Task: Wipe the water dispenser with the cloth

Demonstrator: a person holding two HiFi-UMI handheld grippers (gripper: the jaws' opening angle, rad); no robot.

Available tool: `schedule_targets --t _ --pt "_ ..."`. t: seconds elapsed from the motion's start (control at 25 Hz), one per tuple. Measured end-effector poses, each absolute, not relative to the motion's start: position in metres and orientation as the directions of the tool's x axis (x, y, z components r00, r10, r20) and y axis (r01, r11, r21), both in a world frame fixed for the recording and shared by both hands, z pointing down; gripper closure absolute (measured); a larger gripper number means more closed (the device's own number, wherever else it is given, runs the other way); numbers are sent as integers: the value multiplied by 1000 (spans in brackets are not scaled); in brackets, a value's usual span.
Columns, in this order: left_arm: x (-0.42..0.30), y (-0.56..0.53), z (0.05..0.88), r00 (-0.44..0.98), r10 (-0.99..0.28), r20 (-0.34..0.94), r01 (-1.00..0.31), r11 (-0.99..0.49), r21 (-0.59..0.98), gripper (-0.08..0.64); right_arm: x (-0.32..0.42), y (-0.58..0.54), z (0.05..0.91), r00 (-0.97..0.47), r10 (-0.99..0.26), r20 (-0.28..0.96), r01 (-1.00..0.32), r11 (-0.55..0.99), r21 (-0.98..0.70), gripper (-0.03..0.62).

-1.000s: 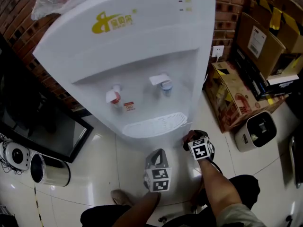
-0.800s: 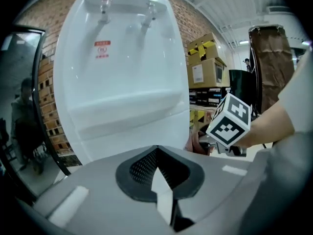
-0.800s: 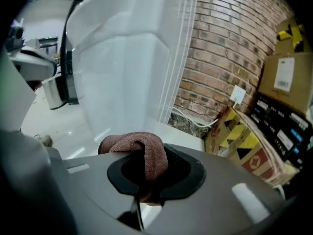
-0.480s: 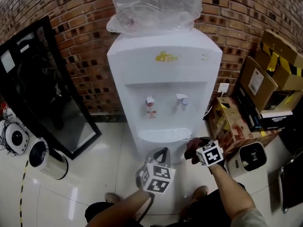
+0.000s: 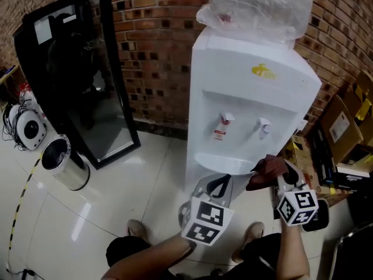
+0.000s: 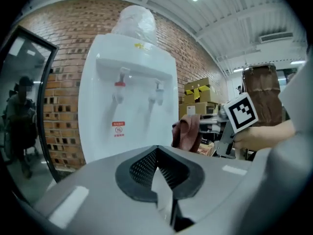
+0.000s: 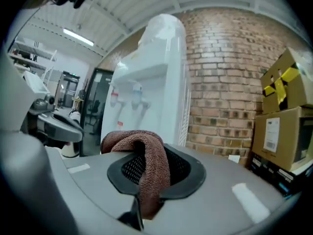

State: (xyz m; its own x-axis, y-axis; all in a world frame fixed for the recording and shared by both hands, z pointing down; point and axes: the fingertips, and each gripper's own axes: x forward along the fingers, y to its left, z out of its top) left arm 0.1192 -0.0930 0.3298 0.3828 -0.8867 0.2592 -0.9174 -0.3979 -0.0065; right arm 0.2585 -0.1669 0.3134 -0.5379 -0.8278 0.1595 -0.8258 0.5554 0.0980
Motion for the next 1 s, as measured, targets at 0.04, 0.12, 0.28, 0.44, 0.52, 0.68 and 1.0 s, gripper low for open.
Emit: schedule_targets --t 0.04,0.12,0.28,0.44,0.52,0.68,1.0 --pt "119 -97 335 376 -884 277 -921 -389 9 560 260 -166 306 -550 -826 124 -822 562 96 518" --pt "120 -106 343 356 -886 296 -931 -364 29 560 264 -165 295 -587 -806 76 -801 591 96 518" --pt "126 -114 347 294 -908 300 -955 -293 52 560 271 -178 292 -629 -774 67 -767 633 106 517" --pt "140 -118 348 239 -926 293 -970 -239 38 560 272 -191 295 -682 -727 79 -717 686 121 515" --pt "147 -117 352 213 -930 299 -977 -212 37 560 275 -195 296 -706 -704 81 -693 710 125 514" --pt "162 -118 359 159 -941 299 -987 -150 50 560 281 -203 288 -752 -657 53 -644 749 152 514" --pt "212 -119 353 81 -951 299 -995 -59 84 560 323 -188 277 -811 -584 20 -572 801 175 514"
